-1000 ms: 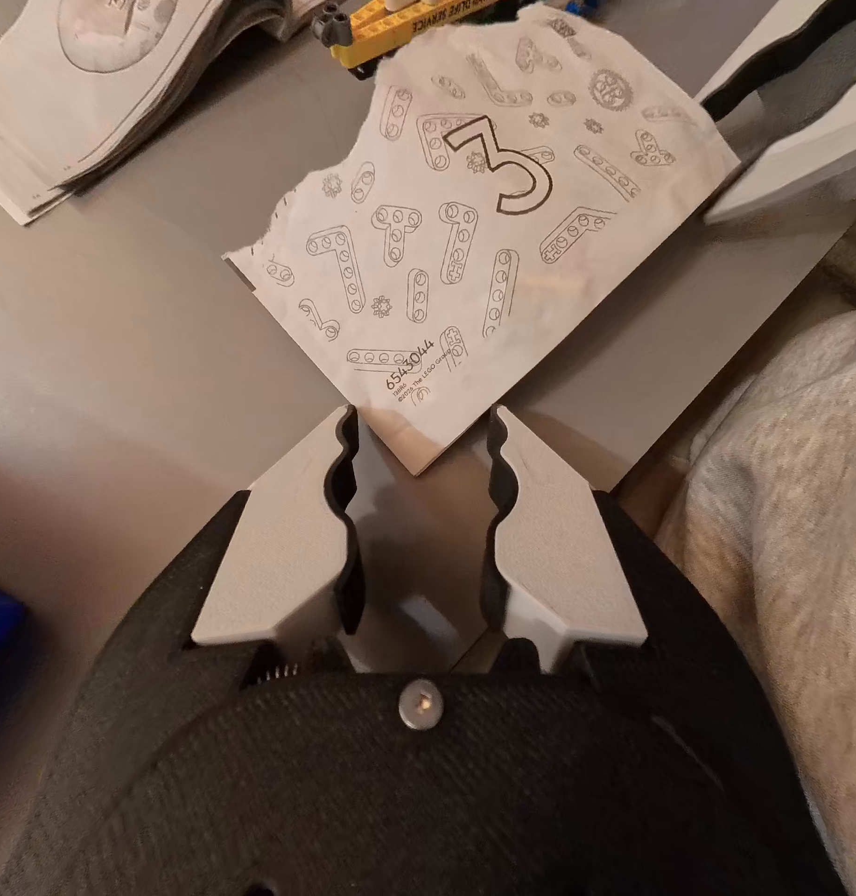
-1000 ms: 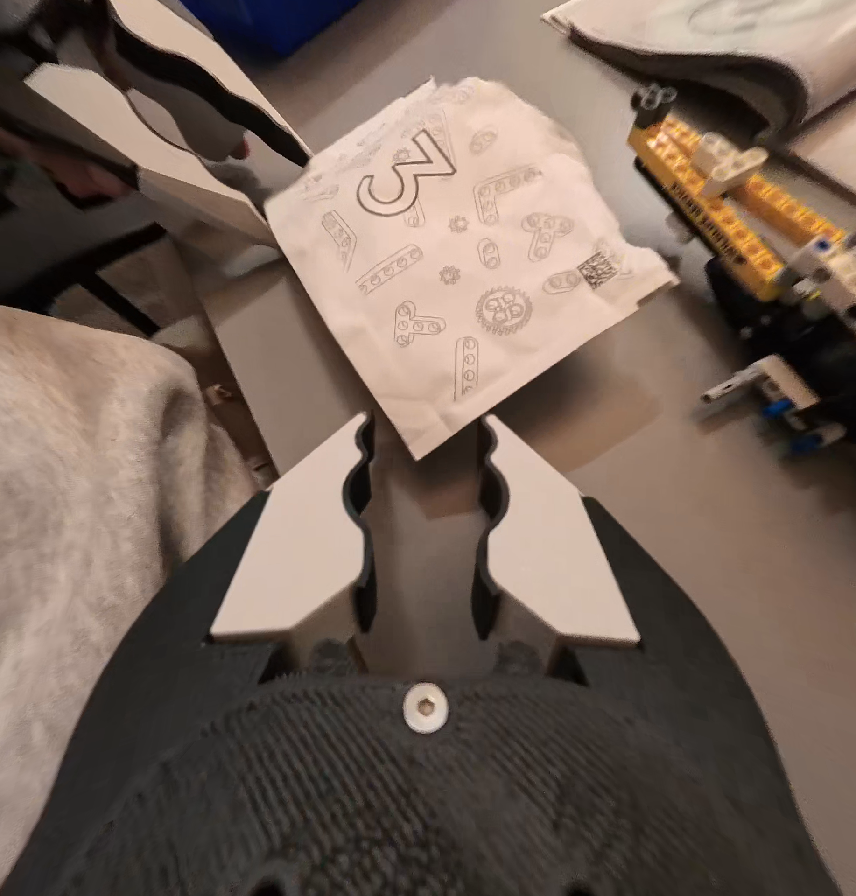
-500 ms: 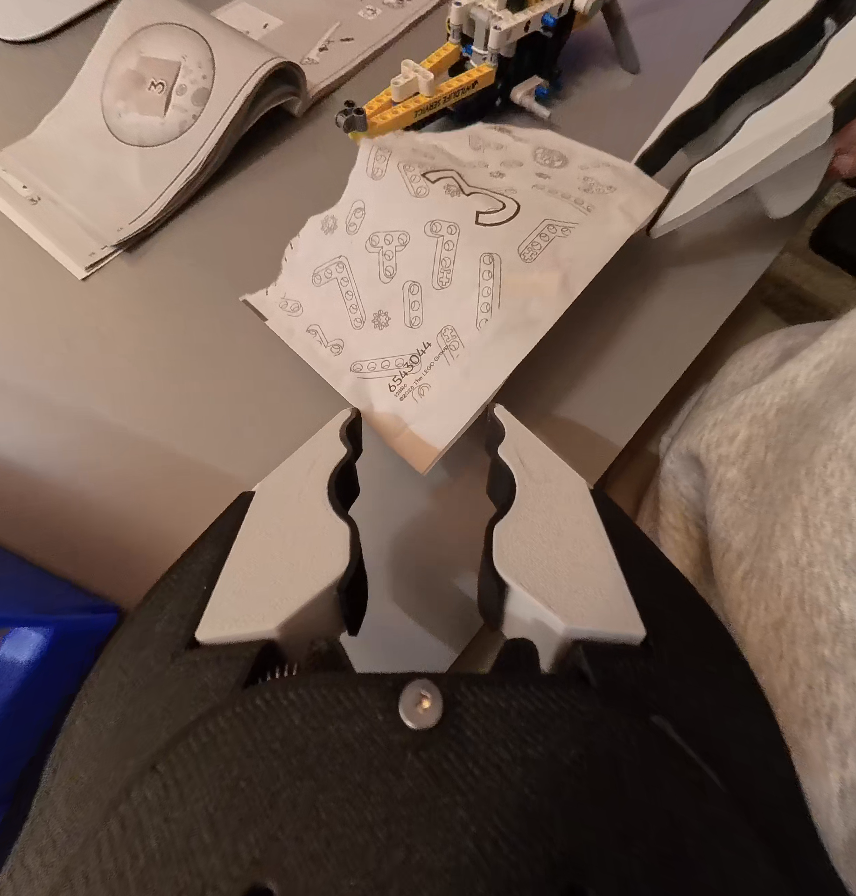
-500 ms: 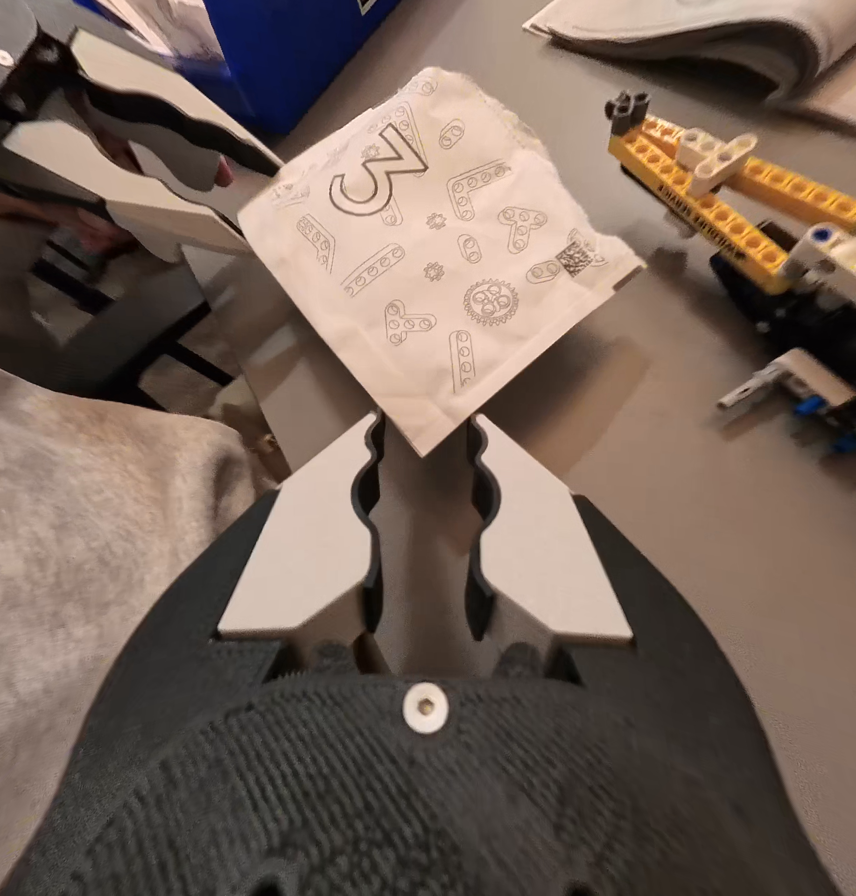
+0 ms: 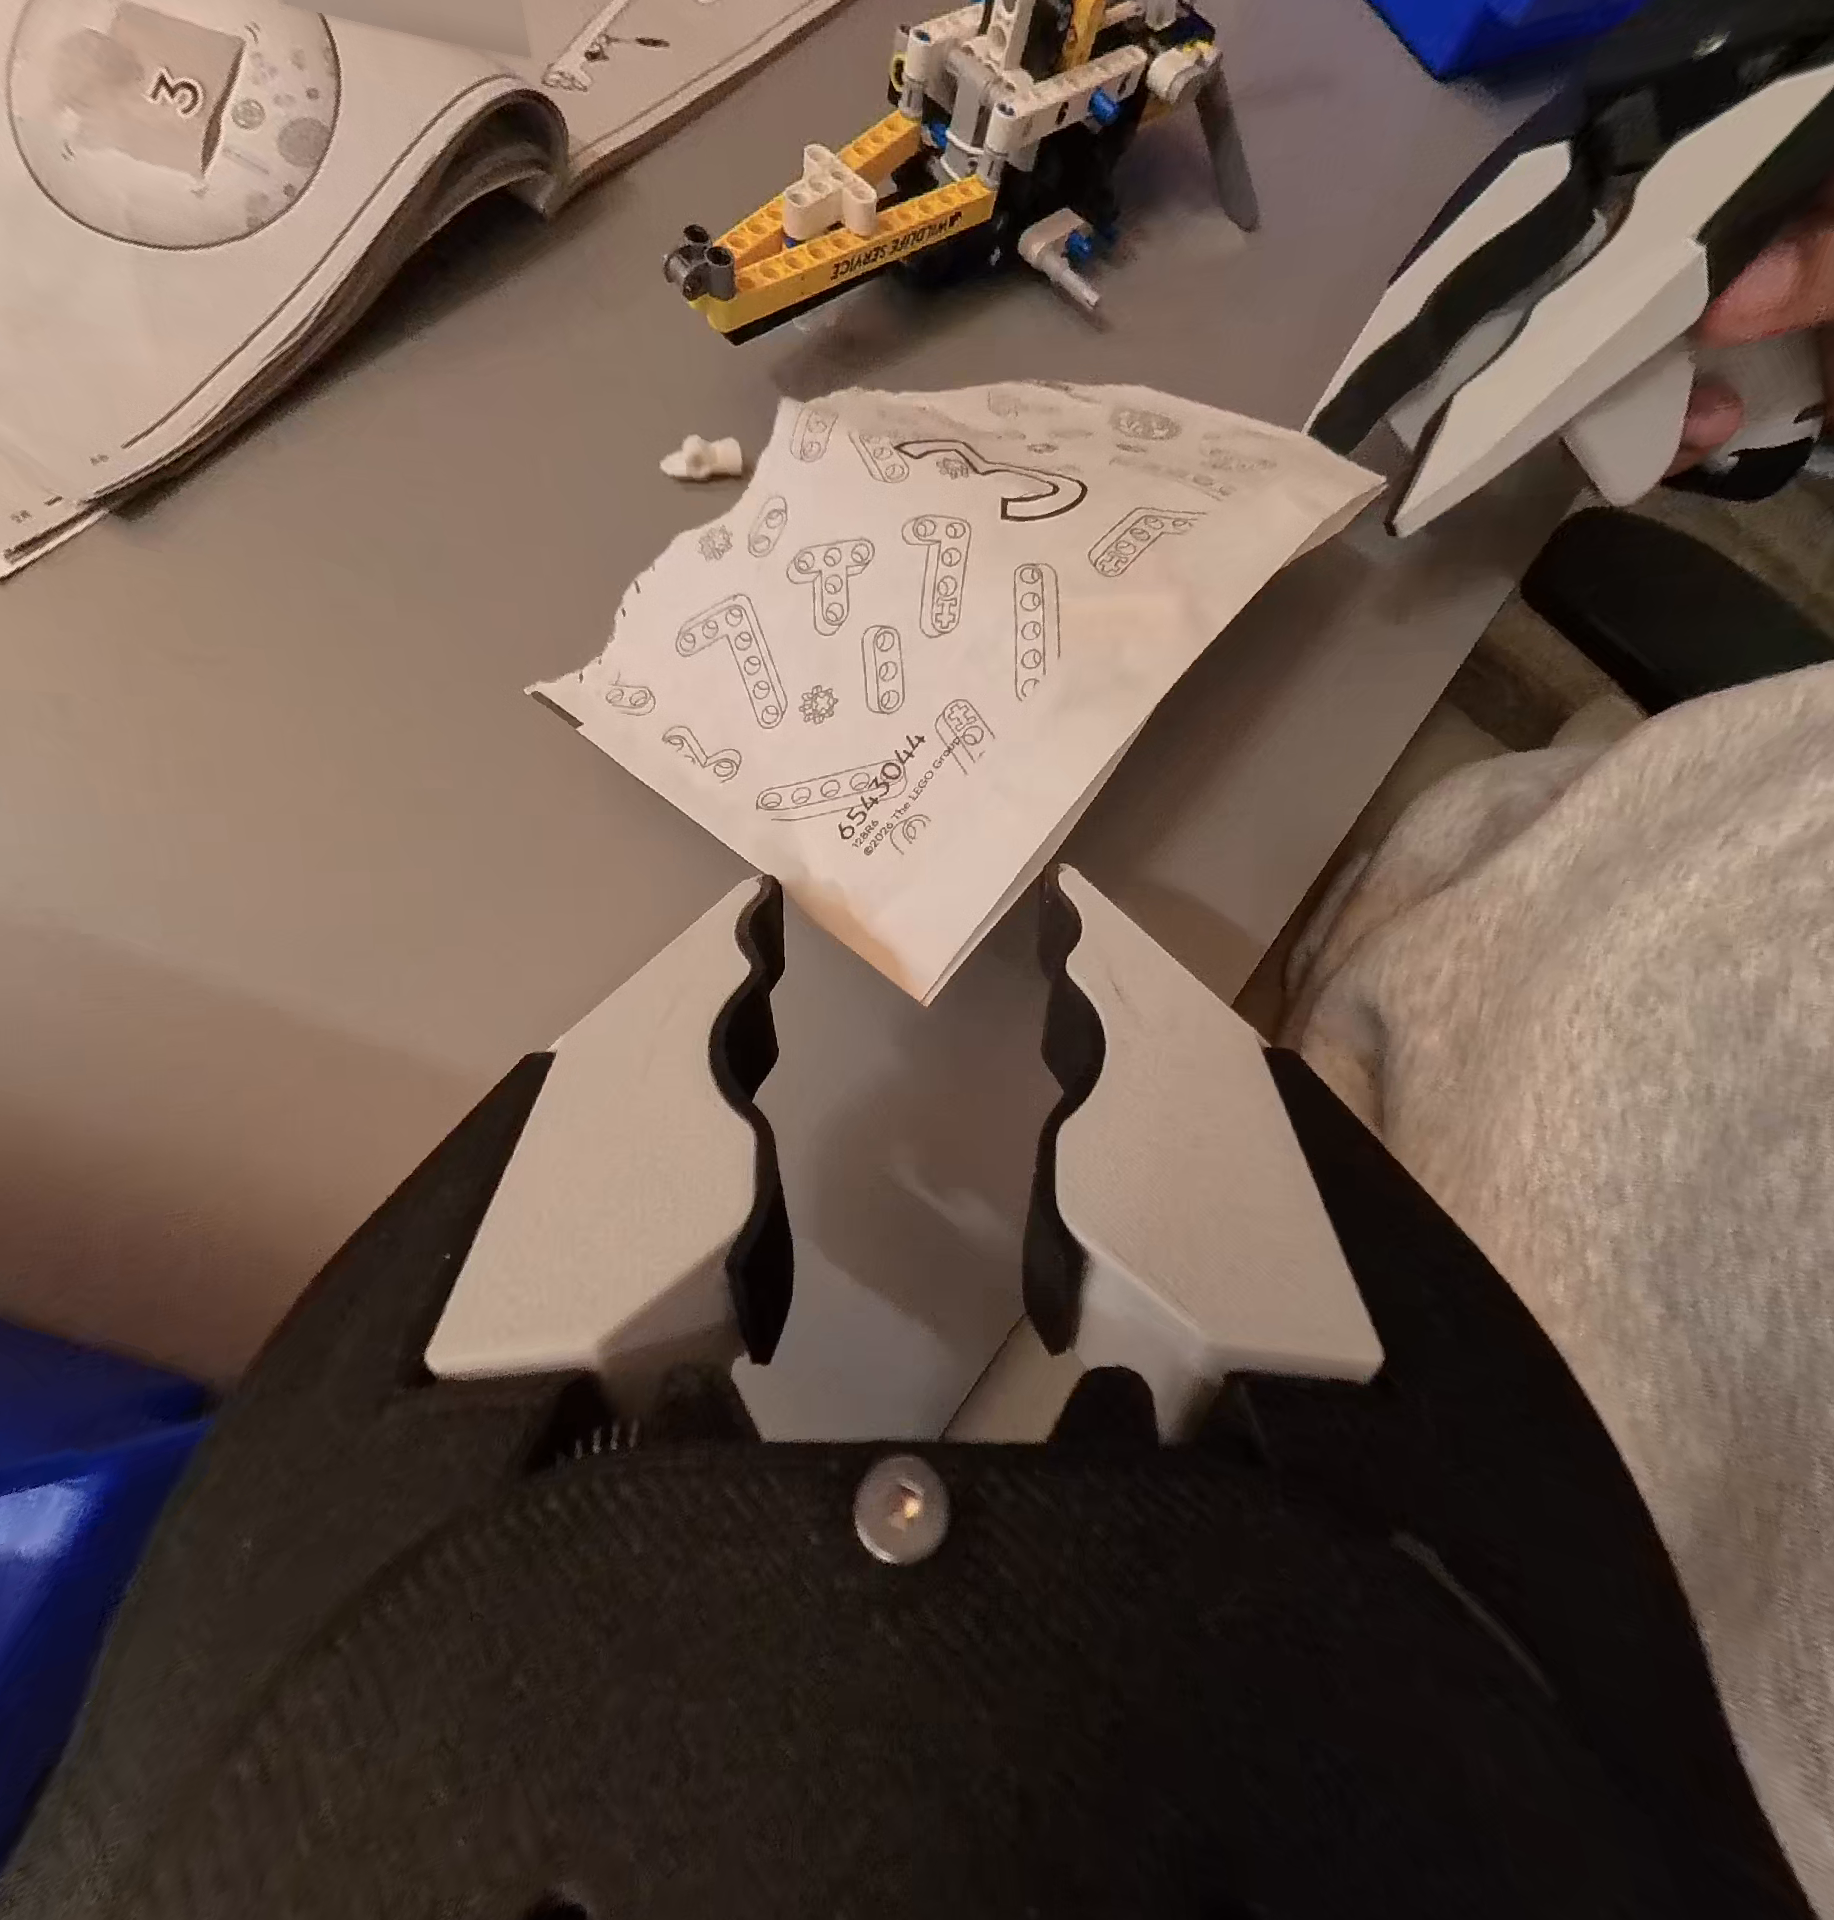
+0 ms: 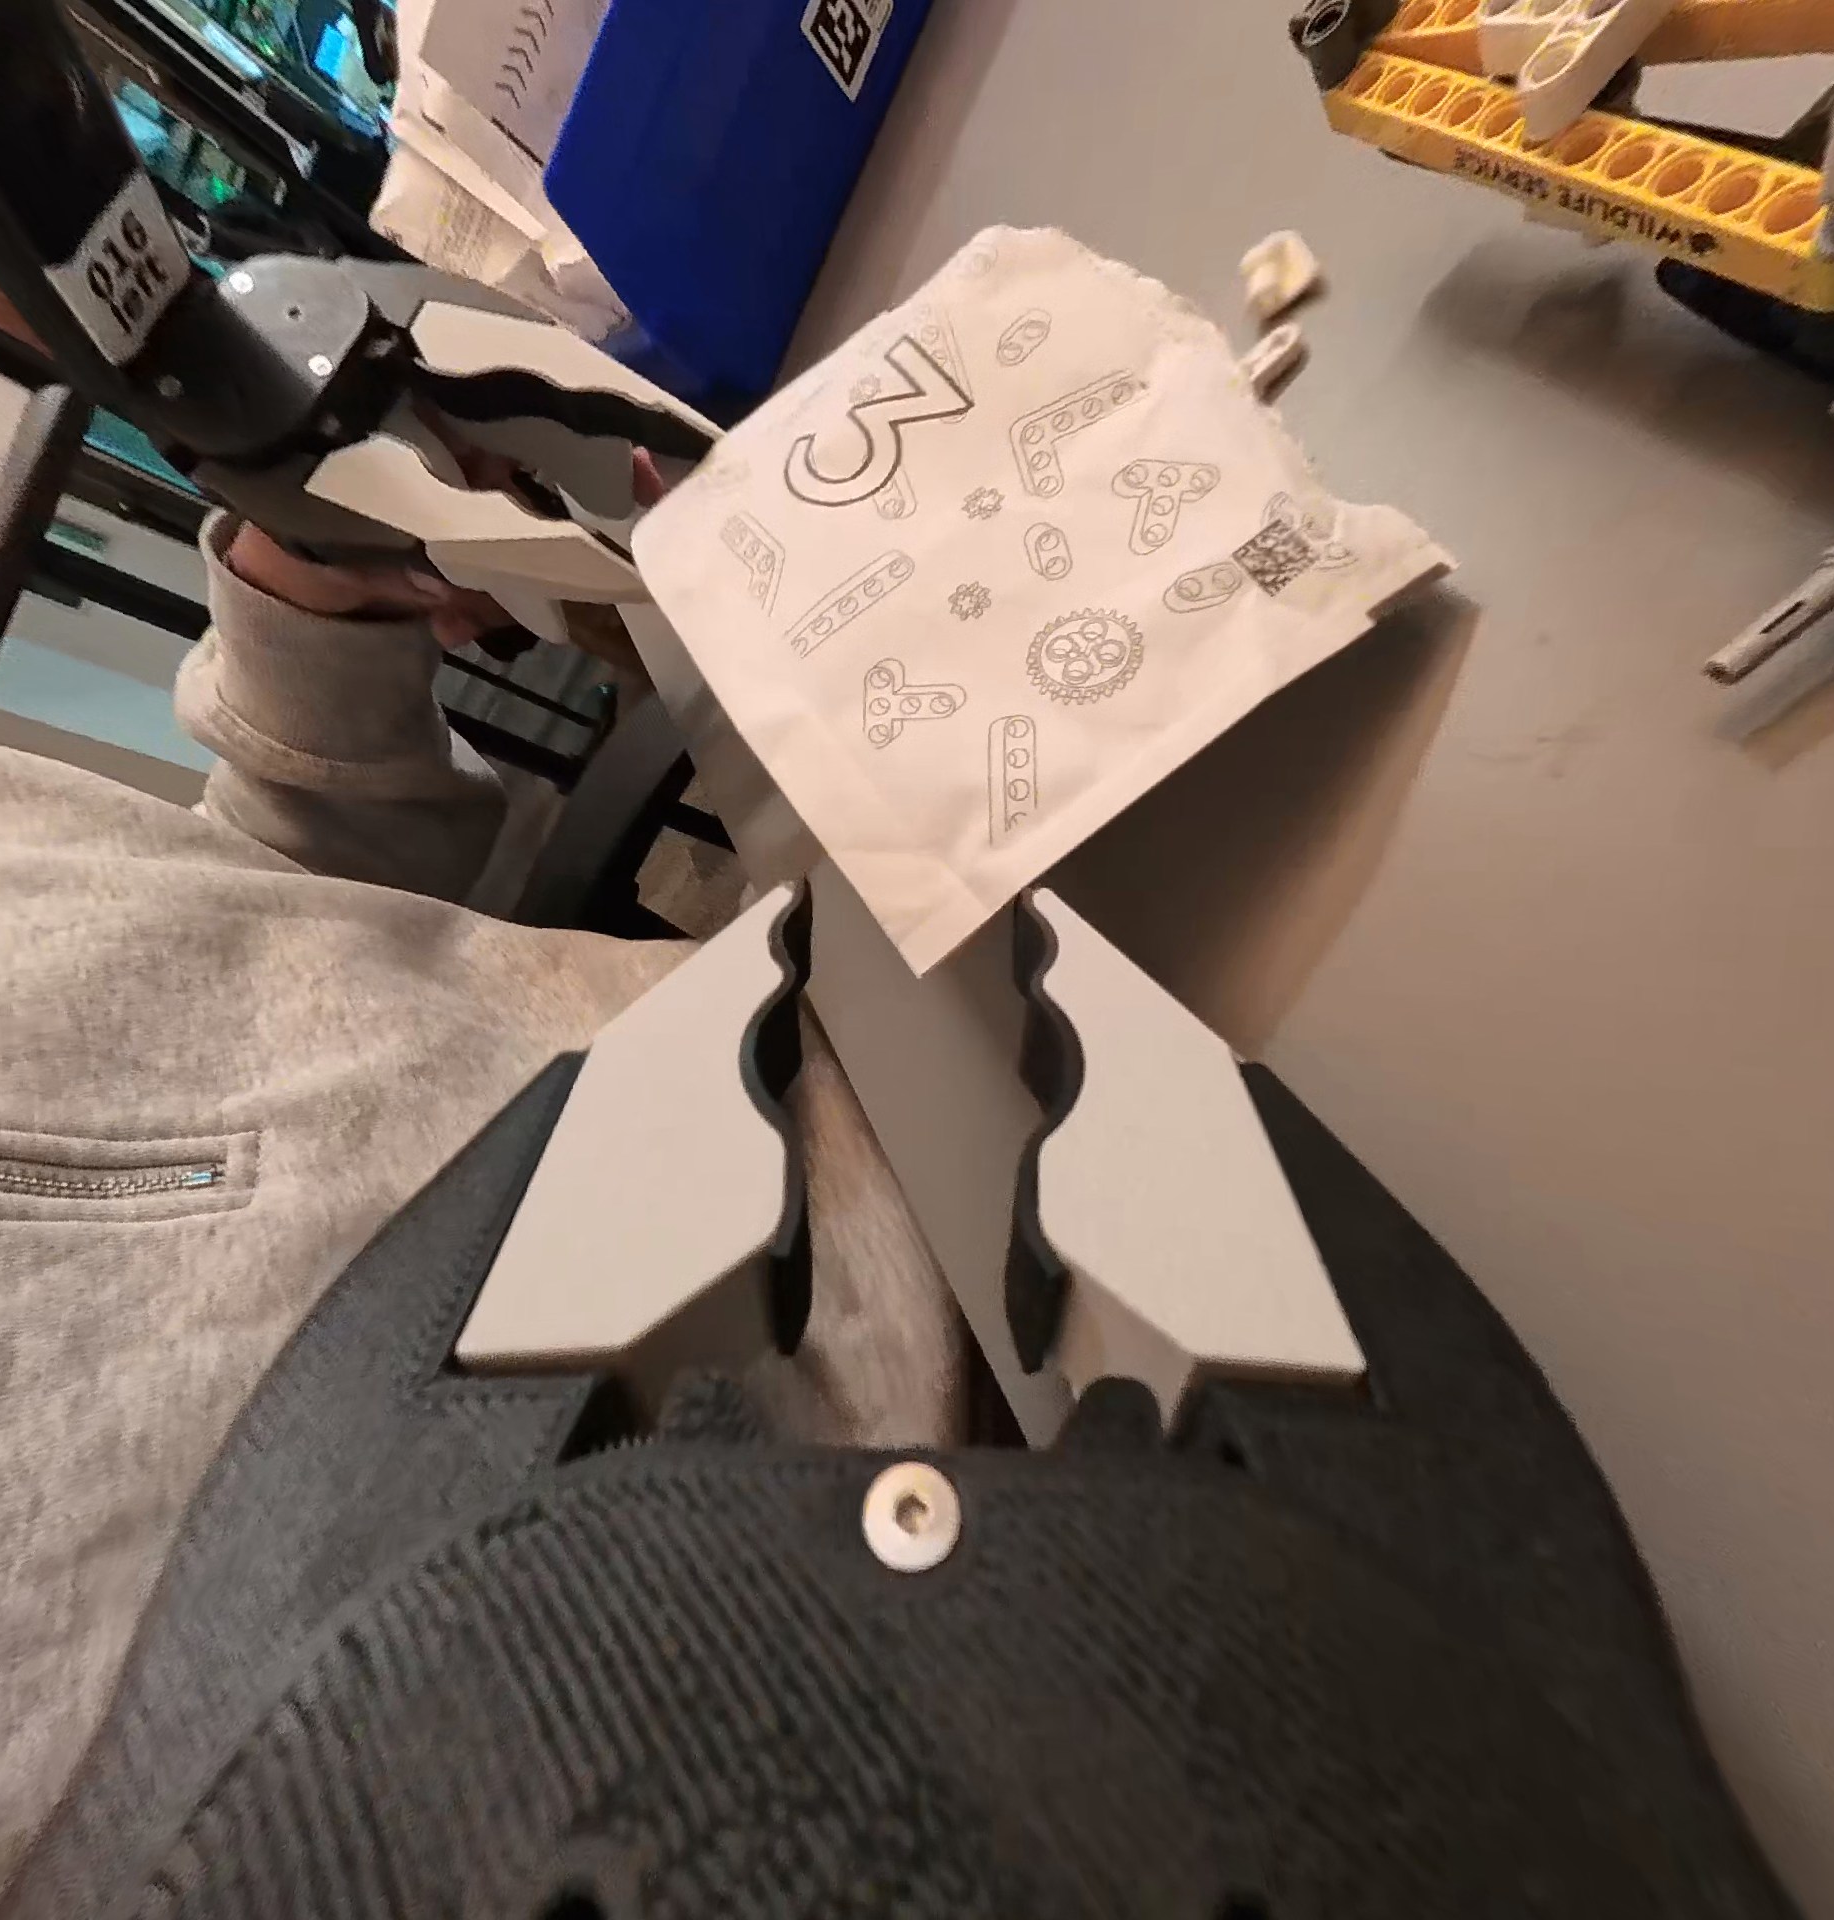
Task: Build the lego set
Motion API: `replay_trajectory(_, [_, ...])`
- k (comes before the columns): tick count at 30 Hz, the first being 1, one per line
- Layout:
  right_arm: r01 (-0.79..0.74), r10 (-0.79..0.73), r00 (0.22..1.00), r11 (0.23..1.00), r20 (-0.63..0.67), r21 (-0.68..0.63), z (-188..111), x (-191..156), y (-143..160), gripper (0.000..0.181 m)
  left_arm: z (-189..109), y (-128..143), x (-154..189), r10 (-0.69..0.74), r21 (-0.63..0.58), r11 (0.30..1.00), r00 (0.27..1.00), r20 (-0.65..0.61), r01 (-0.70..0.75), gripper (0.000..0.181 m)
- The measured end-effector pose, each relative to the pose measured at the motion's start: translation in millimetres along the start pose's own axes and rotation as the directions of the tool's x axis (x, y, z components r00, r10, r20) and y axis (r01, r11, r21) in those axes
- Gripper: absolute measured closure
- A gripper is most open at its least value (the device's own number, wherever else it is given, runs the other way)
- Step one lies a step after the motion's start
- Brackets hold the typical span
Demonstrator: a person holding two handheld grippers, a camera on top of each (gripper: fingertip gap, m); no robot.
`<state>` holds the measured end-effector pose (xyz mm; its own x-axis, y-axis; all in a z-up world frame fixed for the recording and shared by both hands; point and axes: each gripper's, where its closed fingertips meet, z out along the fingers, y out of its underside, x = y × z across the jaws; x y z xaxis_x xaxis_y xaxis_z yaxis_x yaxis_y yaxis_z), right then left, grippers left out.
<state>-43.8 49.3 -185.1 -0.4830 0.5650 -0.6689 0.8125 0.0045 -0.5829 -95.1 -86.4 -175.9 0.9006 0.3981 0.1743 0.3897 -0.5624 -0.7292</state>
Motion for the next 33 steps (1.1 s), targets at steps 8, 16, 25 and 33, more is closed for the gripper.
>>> replay_trajectory(8, [0.047, -0.048, 0.999, 0.999, -0.025, -0.024, -4.5, 0.1, 0.2, 0.137, -2.7, -7.0, 0.5, -0.057, 0.014, 0.998, 0.998, -0.023, 0.057, 0.137])
replay_trajectory(16, [0.106, -0.106, 0.994, 0.994, -0.032, -0.003, -13.4, -2.9, -14.3, 0.135, -9.2, -23.3, -1.0, -0.115, 0.063, 0.991, 0.993, -0.033, 0.117, 0.141])
replay_trajectory(25, [0.201, -0.200, 0.980, 0.976, -0.020, 0.087, -20.0, -13.3, -38.4, 0.135, -15.5, -38.2, -9.8, -0.186, 0.145, 0.971, 0.982, -0.031, 0.189, 0.138])
replay_trajectory(33, [0.235, -0.239, 0.971, 0.960, 0.005, 0.151, -19.7, -16.3, -63.3, 0.136, -10.2, -49.7, -16.8, -0.197, 0.188, 0.962, 0.980, -0.031, 0.199, 0.139])
